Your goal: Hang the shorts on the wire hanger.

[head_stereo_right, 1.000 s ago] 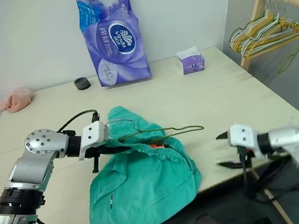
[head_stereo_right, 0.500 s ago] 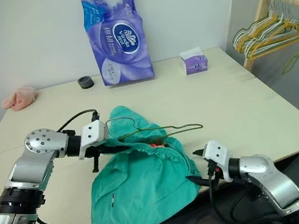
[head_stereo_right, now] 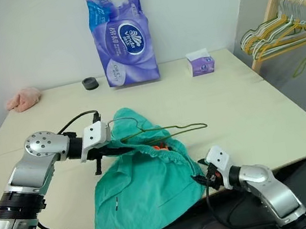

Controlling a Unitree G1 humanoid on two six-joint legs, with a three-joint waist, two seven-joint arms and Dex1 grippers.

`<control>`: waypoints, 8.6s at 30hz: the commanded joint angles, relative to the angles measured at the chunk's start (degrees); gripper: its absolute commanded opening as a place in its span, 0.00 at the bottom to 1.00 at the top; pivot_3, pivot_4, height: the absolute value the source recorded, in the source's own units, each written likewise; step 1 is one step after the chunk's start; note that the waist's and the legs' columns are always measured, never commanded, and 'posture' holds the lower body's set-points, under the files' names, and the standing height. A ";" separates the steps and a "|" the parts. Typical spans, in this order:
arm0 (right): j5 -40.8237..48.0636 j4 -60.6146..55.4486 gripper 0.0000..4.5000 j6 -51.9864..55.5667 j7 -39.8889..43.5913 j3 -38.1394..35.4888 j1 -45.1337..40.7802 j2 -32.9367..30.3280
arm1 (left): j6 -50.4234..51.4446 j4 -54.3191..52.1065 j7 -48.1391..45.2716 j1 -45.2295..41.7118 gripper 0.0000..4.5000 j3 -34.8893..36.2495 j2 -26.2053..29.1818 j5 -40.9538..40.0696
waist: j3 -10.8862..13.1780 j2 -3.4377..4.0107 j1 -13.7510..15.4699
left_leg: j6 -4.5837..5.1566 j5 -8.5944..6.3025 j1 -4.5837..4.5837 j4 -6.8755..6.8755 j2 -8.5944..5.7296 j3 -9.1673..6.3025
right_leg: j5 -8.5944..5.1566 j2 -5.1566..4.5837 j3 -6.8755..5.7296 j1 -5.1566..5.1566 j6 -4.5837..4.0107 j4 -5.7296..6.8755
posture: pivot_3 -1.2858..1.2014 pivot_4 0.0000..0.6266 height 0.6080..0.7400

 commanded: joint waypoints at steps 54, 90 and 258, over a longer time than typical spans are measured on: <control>21.88 0.82 0.01 14.07 20.75 -15.68 -10.21 -19.54 | 4.66 -11.73 -6.36 9.99 0.00 4.13 12.57 -4.47 | 0.17 0.27 1.30 | 0.01 0.00 0.04 0.00 0.05 0.08 | -0.05 0.09 0.03 0.05 -0.01 -0.06 | 0.39 0.07 1.00; 15.47 -8.02 0.80 19.03 17.52 -3.87 -27.26 -19.52 | 4.26 -10.62 4.33 7.39 0.00 -3.70 1.77 6.46 | 0.35 0.50 0.29 | 0.01 0.00 -0.08 0.00 0.04 0.02 | -0.03 0.02 -0.02 -0.05 -0.03 -0.06 | 0.38 0.06 1.00; 16.91 -11.72 0.00 65.07 -11.84 -57.20 -3.91 -12.85 | 33.66 -25.28 8.70 -3.05 0.68 1.75 -12.78 -32.37 | 0.80 0.90 -5.23 | 0.06 -0.05 -0.02 -0.04 0.04 0.57 | -0.26 0.58 0.64 -0.03 0.31 -0.15 | 0.28 0.17 1.00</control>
